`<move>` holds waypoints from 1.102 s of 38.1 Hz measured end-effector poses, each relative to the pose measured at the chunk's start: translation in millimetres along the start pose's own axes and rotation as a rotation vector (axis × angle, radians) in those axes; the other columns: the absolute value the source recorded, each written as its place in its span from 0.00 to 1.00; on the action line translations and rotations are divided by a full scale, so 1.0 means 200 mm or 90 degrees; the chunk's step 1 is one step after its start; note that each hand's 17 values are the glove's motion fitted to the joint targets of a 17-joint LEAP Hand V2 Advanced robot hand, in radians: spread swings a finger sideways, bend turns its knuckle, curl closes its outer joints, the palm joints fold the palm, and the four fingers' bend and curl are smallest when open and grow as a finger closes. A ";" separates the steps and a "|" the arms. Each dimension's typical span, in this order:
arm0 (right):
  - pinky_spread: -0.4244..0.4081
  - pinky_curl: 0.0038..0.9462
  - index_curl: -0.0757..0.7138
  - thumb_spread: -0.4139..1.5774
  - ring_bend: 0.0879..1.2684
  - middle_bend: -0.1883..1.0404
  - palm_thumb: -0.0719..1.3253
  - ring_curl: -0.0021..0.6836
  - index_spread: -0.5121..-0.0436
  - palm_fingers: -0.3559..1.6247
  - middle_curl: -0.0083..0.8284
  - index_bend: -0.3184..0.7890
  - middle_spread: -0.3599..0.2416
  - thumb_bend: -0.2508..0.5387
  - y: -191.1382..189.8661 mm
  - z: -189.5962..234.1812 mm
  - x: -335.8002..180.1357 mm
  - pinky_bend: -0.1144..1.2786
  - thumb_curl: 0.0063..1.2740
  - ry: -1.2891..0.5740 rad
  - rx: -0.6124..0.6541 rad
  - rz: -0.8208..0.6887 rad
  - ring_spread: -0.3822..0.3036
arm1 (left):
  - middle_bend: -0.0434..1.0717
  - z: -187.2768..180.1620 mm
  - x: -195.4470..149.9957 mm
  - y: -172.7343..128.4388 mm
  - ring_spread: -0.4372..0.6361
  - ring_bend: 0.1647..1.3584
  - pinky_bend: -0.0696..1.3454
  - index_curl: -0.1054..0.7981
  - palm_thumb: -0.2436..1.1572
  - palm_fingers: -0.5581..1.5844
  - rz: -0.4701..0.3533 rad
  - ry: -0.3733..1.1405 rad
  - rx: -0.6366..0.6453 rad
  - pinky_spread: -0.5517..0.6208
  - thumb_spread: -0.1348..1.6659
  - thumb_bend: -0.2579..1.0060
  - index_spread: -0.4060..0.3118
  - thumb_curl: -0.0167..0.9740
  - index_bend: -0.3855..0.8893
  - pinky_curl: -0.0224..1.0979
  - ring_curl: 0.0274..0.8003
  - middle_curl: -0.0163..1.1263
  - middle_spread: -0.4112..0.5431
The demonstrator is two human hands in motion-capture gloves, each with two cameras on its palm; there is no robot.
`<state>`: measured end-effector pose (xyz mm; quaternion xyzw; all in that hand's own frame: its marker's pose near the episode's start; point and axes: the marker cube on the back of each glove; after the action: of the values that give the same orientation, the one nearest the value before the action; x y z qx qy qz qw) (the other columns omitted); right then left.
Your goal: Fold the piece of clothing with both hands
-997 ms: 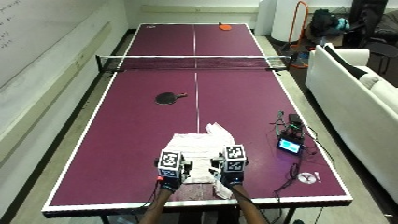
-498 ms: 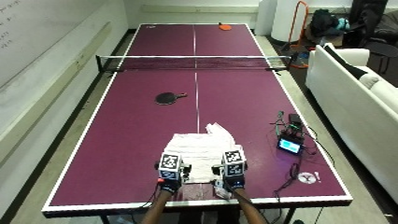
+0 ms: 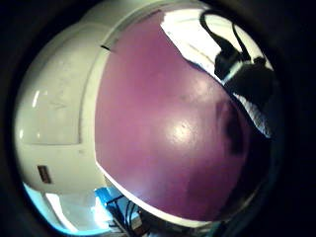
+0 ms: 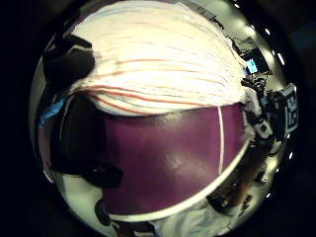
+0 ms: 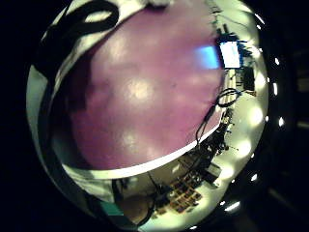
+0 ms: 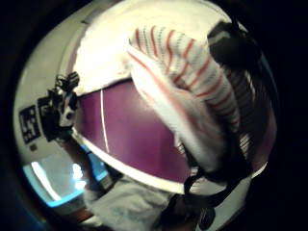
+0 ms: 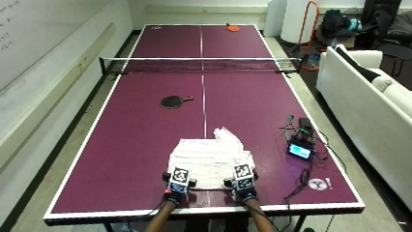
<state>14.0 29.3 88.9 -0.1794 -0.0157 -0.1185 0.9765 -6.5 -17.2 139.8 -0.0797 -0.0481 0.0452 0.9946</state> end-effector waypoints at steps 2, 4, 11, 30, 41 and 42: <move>0.64 0.28 0.51 0.78 0.26 0.36 0.45 0.35 0.32 0.49 0.34 0.58 0.30 0.39 -0.13 0.06 0.08 0.29 0.19 0.081 0.104 0.014 0.35 | 0.21 0.10 -0.04 -0.13 0.31 0.38 0.32 0.42 0.48 0.61 -0.031 -0.080 0.122 0.49 0.81 0.27 0.33 0.25 0.50 0.32 0.37 0.30 0.29; 0.60 0.26 0.52 0.79 0.30 0.36 0.50 0.37 0.31 0.56 0.35 0.60 0.24 0.43 -0.29 0.12 0.17 0.25 0.20 0.177 0.218 0.037 0.28 | 0.19 0.09 -0.03 -0.17 0.27 0.38 0.32 0.43 0.49 0.65 -0.031 -0.121 0.224 0.46 0.81 0.28 0.31 0.25 0.49 0.32 0.36 0.30 0.26; 0.46 0.28 0.58 0.82 0.35 0.34 0.57 0.45 0.34 0.70 0.39 0.59 0.15 0.47 -0.24 0.09 0.23 0.22 0.21 0.230 0.199 -0.025 0.14 | 0.23 -0.05 -0.03 -0.01 0.14 0.39 0.25 0.49 0.55 0.79 0.008 -0.103 0.315 0.35 0.81 0.29 0.18 0.28 0.51 0.32 0.40 0.33 0.16; 0.31 0.29 0.58 0.79 0.49 0.55 0.65 0.59 0.37 0.85 0.54 0.41 0.13 0.41 -0.34 -0.83 0.22 0.24 0.21 0.032 0.354 0.024 0.10 | 0.52 -0.61 -0.28 -0.08 0.06 0.43 0.16 0.55 0.61 0.85 -0.081 0.044 0.200 0.30 0.77 0.25 0.10 0.30 0.45 0.33 0.49 0.45 0.03; 0.29 0.34 0.57 0.75 0.52 0.58 0.67 0.63 0.36 0.84 0.56 0.43 0.14 0.34 -0.73 -0.78 0.18 0.26 0.22 0.165 0.305 0.158 0.13 | 0.56 -0.56 -0.23 -0.29 0.07 0.44 0.15 0.60 0.62 0.84 -0.149 -0.066 0.102 0.33 0.77 0.21 0.08 0.29 0.48 0.32 0.51 0.47 0.02; 0.29 0.34 0.58 0.74 0.53 0.58 0.67 0.63 0.36 0.84 0.56 0.43 0.14 0.33 -0.72 -0.75 0.19 0.25 0.22 0.160 0.272 0.176 0.13 | 0.56 -0.55 -0.24 -0.30 0.07 0.44 0.15 0.61 0.61 0.84 -0.148 -0.074 0.097 0.33 0.77 0.21 0.07 0.29 0.48 0.31 0.51 0.47 0.02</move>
<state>14.1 -162.9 2.2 0.0460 0.1057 0.0004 0.9933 -37.2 -98.2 37.6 0.0051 -0.1107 -0.0624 0.9919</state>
